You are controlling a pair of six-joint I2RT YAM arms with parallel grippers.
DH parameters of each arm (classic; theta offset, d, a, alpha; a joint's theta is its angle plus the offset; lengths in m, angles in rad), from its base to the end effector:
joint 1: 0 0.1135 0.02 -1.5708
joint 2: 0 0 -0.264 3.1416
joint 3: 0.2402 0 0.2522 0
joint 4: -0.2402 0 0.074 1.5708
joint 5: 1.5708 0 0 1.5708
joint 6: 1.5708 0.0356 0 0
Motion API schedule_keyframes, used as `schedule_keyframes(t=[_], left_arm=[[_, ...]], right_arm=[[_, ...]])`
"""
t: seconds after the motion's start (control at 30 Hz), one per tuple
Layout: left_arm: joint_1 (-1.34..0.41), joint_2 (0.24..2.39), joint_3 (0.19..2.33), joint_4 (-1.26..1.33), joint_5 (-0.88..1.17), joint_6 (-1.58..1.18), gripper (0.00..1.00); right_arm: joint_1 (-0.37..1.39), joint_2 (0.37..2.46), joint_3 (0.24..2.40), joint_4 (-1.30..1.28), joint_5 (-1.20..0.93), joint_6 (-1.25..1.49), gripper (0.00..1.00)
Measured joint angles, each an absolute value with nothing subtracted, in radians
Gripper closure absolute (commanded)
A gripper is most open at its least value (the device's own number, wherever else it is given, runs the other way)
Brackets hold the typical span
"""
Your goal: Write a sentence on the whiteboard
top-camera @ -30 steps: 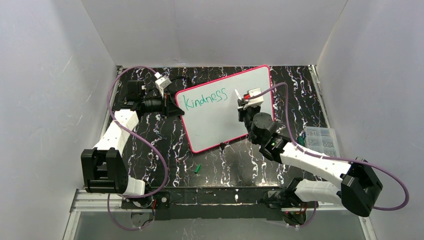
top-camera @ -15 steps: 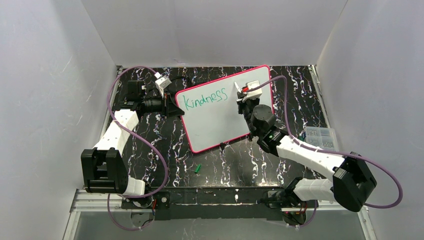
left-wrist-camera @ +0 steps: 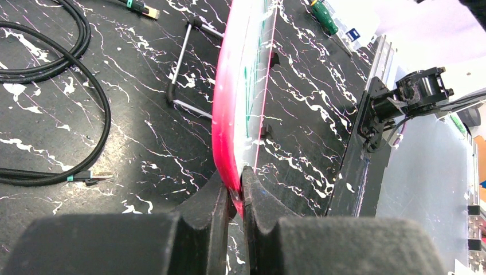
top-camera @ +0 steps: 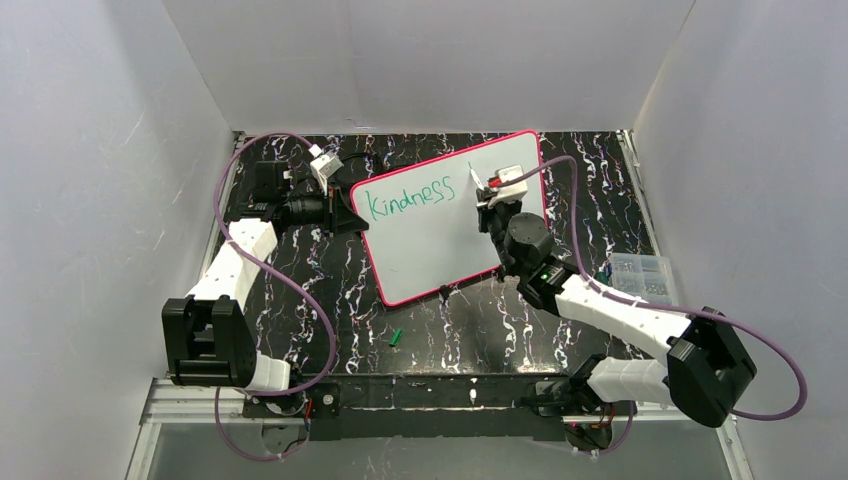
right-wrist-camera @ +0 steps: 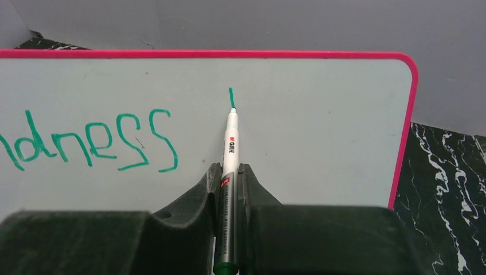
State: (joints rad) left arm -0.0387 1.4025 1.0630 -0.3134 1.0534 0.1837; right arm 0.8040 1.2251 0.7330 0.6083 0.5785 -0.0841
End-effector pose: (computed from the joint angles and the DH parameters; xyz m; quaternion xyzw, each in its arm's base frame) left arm 0.2981 -0.0425 0.2931 0.3073 0.7455 -0.4217 0.4146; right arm 0.2068 0.1866 0.3111 -0.0814 0.6670 0.0747 0.7369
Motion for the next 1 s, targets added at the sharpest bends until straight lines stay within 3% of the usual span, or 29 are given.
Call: schedule_keyframes(t=[0.4,1.0], left_arm=[[-0.039,1.402,1.063,-0.314,1.053,0.184,1.00],[-0.039,1.402,1.063,-0.314,1.053,0.184,1.00]], right_arm=[[0.802,1.121,0.604,0.517,0.576,0.039,0.99],[0.802,1.132,0.617,0.527,0.577,0.023,0.99]])
